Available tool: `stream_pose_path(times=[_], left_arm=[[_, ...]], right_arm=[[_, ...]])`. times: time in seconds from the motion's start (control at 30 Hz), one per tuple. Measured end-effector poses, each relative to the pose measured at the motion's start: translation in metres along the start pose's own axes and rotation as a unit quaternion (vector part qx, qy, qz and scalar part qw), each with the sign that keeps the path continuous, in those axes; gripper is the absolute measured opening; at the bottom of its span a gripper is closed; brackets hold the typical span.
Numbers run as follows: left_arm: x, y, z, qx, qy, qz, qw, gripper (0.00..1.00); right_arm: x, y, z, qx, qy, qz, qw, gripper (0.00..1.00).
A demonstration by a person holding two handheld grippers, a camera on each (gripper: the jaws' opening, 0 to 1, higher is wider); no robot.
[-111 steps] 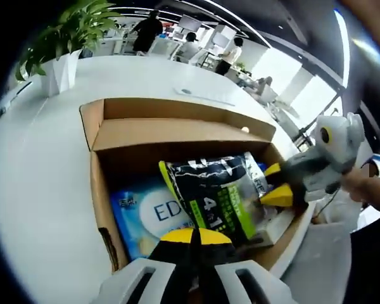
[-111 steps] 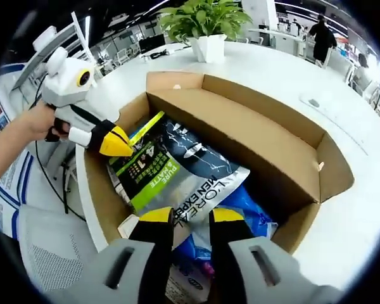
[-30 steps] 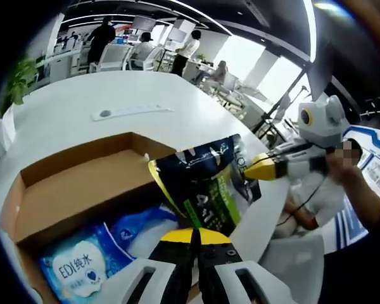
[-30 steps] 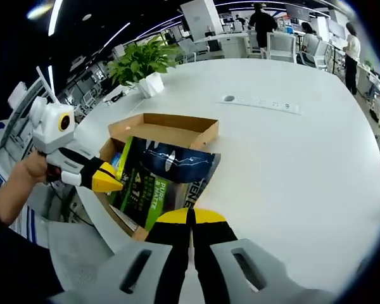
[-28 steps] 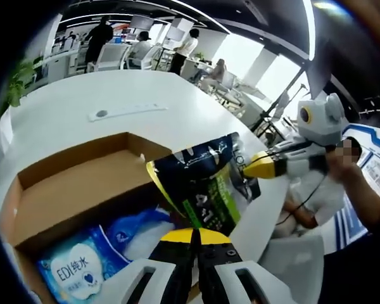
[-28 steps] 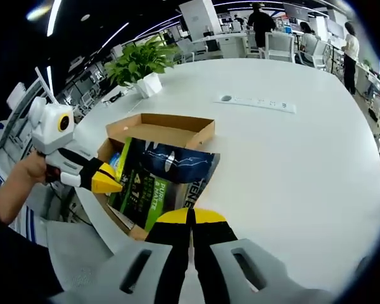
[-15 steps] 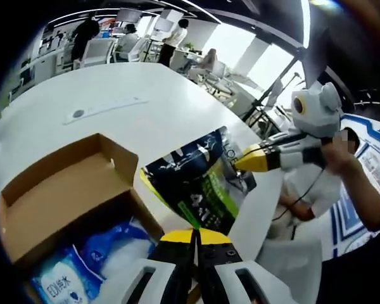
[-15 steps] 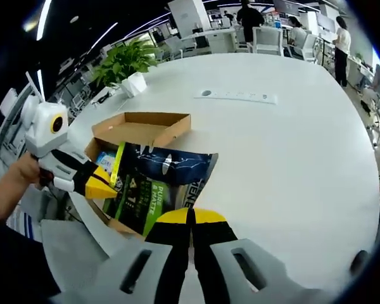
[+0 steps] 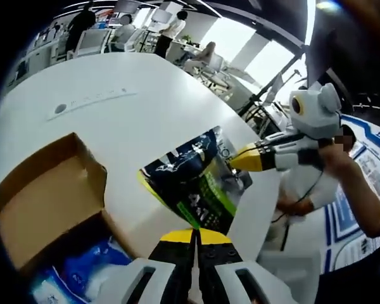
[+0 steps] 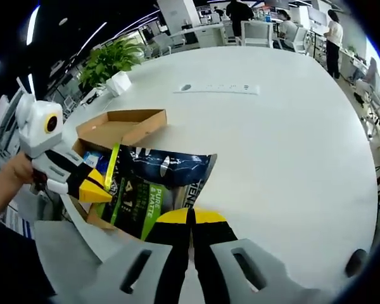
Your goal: Operate the shoe box by opening the lid, removing the specified soft item, and placing it in the target area until the item is outside and the box remains undamaged.
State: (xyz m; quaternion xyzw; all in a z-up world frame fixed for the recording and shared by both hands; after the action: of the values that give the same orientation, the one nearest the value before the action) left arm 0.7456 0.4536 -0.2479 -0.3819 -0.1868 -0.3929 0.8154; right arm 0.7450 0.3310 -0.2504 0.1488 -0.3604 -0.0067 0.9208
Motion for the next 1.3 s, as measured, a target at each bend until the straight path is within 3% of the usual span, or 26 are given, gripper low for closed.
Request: stream_pose_path(times=[0.2, 0.47, 0.7, 0.9, 1.0, 1.03, 1.3], left_arm=[[0.0, 0.011, -0.014, 0.008, 0.014, 0.026, 0.9995, 0.0], [-0.003, 0.023, -0.024, 0.033, 0.036, 0.025, 0.9985, 0.0], [-0.009, 0.03, -0.036, 0.058, 0.075, -0.024, 0.9952, 0.0], [-0.015, 0.038, -0.045, 0.079, 0.131, -0.109, 0.9821, 0.0], [-0.017, 0.042, -0.052, 0.078, 0.154, -0.129, 0.9765, 0.0], [-0.017, 0.044, -0.054, 0.078, 0.164, -0.152, 0.9716, 0.01], [-0.014, 0.06, -0.068, 0.084, 0.197, -0.21, 0.954, 0.01]], right_arm=[[-0.004, -0.009, -0.01, -0.006, 0.001, -0.007, 1.0, 0.0], [-0.006, -0.013, -0.022, -0.008, -0.011, -0.024, 0.9996, 0.0], [-0.01, -0.02, -0.037, -0.008, -0.016, -0.036, 0.9992, 0.0], [-0.017, -0.02, -0.046, -0.003, -0.018, -0.038, 0.9991, 0.0], [-0.018, -0.026, -0.054, -0.001, -0.017, -0.034, 0.9993, 0.0], [-0.019, -0.027, -0.055, 0.0, -0.017, -0.033, 0.9993, 0.0], [-0.025, -0.031, -0.068, 0.005, -0.021, -0.024, 0.9995, 0.0]])
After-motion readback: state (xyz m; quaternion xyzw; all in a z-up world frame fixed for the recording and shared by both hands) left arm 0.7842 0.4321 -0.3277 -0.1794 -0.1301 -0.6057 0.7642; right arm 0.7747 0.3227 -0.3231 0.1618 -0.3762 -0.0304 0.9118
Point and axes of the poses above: the point that each gripper's makers call its tool centre point, and the gripper's own axes: z roughly backward along the fingers, y roughly to its left, x roughly out of its top, the point moved 1 cm from there along z, roughly backward along the fingers, and after that the axes turned 8 degrees about -y, right-handed, at the moved point
